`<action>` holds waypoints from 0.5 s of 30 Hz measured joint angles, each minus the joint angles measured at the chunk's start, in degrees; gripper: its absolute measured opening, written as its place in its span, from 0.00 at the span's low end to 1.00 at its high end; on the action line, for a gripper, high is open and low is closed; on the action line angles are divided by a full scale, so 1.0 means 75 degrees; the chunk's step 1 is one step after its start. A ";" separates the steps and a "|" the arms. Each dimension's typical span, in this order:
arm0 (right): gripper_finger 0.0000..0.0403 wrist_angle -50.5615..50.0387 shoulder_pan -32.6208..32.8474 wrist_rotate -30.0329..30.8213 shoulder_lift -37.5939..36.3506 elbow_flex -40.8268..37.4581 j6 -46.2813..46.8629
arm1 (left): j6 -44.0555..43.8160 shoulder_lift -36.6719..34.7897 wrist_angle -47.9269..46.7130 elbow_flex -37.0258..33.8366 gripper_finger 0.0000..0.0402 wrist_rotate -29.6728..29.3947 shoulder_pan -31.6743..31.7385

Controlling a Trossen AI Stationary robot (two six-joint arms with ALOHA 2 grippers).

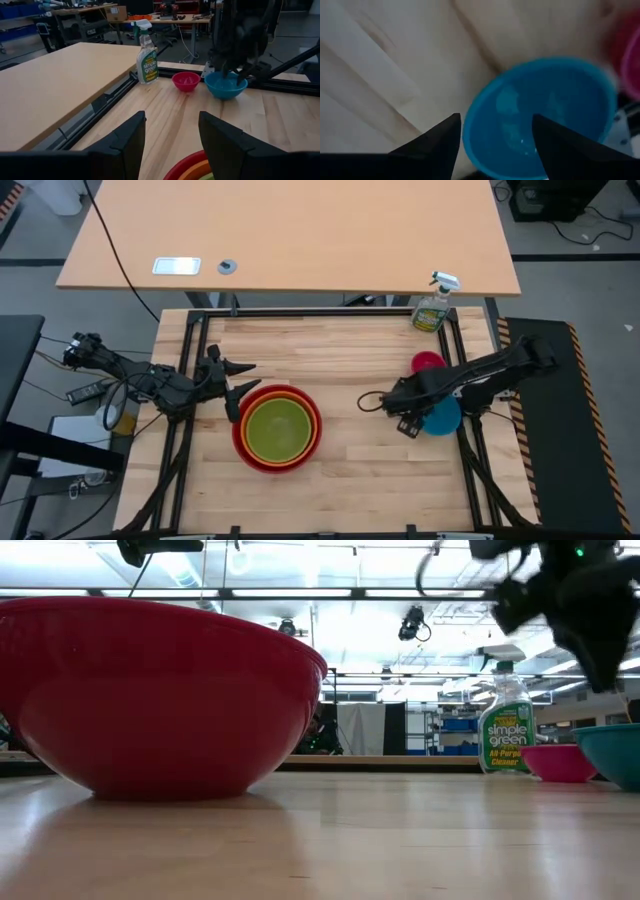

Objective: Nest bowls inside each other
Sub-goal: Stack the blue bowl onto the green bowl

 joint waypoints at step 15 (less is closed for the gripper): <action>0.64 0.0518 -0.0250 -0.0723 0.1630 -0.0263 -0.0585 | 0.0003 0.0000 0.0000 0.0000 0.47 -0.0002 0.0000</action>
